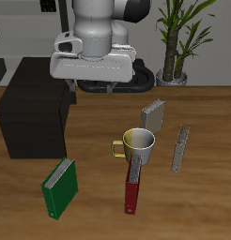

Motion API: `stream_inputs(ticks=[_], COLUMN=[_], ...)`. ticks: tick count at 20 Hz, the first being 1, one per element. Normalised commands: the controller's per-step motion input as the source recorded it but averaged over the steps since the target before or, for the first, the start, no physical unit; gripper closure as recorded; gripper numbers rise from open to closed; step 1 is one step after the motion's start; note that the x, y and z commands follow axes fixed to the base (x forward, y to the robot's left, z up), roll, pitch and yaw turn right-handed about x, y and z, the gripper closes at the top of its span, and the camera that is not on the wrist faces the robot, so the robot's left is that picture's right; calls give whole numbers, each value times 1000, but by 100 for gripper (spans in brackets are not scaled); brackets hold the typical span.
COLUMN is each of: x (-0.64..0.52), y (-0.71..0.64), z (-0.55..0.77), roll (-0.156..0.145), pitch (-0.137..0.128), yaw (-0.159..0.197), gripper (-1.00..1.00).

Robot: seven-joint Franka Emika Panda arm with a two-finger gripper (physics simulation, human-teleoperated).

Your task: Place the green book in the top region of the shelf

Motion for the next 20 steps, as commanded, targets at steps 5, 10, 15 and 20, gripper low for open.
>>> stream_inputs(ticks=[5,10,15,20], x=[287,277,265,180], y=[-126,-218,-181,-148], z=[-125,-162,-298,-332], roll=[-13,-18,12,-6], pitch=[-8,-31,-6,6], yaw=[-54,-35,-48,-38], gripper=[-100,-100,-100,-100])
